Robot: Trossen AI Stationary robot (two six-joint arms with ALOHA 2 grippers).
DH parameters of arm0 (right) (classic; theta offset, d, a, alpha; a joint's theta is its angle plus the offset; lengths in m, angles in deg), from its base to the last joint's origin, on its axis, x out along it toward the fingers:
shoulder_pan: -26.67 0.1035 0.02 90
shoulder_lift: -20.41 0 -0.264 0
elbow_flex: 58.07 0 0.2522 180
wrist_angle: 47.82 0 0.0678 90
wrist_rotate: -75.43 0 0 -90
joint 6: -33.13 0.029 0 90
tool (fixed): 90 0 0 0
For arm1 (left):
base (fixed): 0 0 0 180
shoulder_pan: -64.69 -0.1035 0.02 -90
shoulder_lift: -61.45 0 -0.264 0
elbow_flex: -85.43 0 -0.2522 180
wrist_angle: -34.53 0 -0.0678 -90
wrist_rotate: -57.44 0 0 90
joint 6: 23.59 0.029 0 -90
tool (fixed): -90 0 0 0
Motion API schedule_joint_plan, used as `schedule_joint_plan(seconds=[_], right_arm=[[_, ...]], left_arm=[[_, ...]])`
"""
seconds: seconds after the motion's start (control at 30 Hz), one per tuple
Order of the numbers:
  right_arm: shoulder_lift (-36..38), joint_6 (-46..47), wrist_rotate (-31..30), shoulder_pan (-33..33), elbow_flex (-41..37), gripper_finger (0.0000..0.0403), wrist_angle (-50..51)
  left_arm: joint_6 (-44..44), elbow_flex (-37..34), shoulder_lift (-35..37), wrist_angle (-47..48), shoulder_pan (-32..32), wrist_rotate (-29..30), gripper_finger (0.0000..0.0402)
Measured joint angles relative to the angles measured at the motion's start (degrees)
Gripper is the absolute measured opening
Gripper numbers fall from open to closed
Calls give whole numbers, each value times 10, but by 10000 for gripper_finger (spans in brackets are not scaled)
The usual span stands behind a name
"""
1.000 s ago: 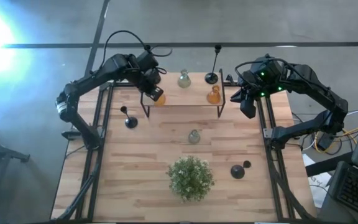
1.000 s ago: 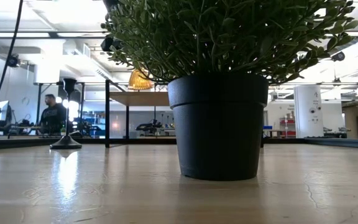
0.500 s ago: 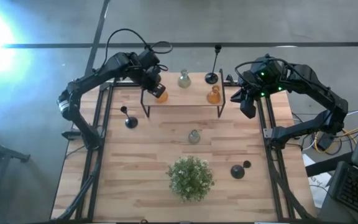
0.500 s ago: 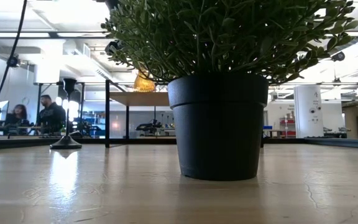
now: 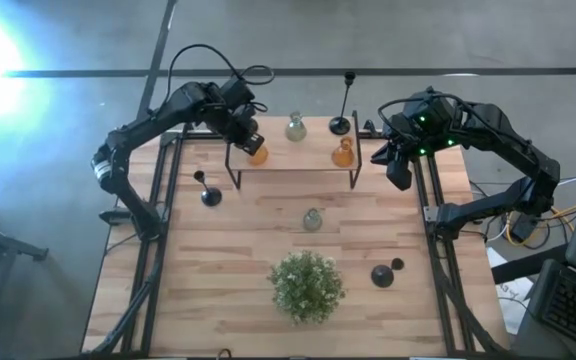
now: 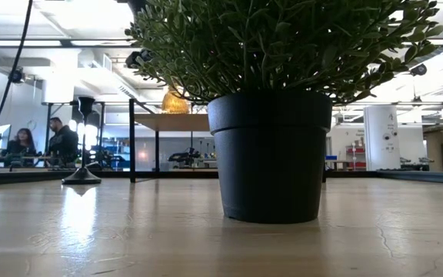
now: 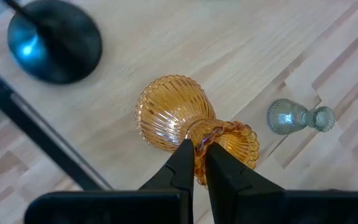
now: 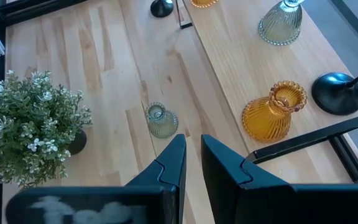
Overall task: Pick & Place candle stick holders
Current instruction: Put the orange glass candle holder on the shelf
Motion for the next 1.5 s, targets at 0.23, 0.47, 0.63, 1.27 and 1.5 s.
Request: schedule_joint_plan(seconds=[0.23,0.47,0.63,1.27,1.5], right_arm=[[0,-2,0,0,0,44,0],[0,0,0,0,0,43,0],[0,0,0,0,0,44,0],[0,0,0,0,0,43,0],[0,0,0,0,0,43,0]], left_arm=[[-3,-1,7,20,-5,2,24],[-3,-2,7,15,-10,5,24],[-3,-2,7,9,-11,16,32],[10,-3,5,-19,-13,30,60],[11,-3,5,-21,-13,31,72]])
